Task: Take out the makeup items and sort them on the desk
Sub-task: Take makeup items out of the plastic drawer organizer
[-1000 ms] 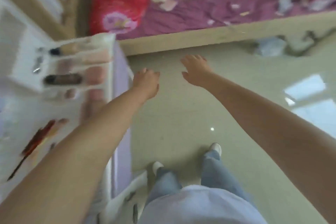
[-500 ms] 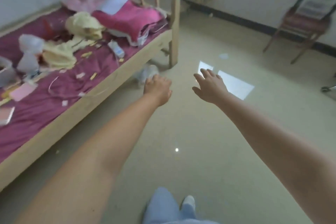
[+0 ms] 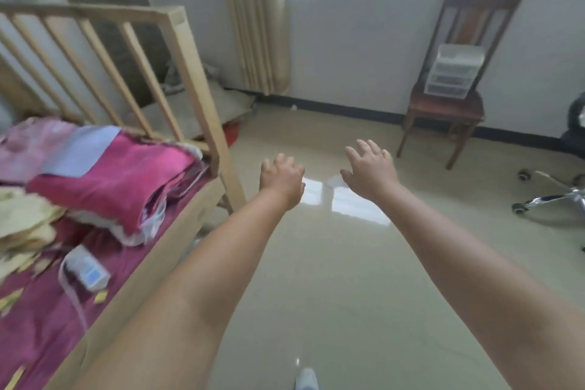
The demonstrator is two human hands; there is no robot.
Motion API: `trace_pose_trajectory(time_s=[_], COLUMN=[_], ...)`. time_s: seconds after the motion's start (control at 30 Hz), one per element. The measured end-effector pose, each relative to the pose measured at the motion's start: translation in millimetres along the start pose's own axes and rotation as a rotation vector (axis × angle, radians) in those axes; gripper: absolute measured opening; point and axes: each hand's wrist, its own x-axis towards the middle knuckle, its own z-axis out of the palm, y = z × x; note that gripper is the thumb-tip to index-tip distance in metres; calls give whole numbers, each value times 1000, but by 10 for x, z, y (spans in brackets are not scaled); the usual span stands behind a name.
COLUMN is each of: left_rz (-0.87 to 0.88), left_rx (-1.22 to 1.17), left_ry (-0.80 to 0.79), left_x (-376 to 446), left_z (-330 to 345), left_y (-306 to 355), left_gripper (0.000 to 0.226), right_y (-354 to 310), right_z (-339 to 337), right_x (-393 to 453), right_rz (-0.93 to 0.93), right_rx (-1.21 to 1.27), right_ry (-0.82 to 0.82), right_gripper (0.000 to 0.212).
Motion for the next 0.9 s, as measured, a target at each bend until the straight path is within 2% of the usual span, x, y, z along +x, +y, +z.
trace_pose_trajectory(time_s=[0.3, 0.73, 0.9], left_rz=[154, 189, 227], left_rx=[2, 5, 32], left_ry=[102, 64, 106], left_x=[2876, 6818, 8361], left_z=[-722, -1197, -1337], left_y=[265, 967, 1318], left_gripper=[40, 40, 39], right_y=[1238, 3174, 3977], right_z=[-460, -670, -744], right_x=[2408, 5853, 7057], right_rz=[207, 257, 302], right_rx=[-20, -3, -29], right_ry=[34, 53, 76], right_gripper=[54, 52, 52])
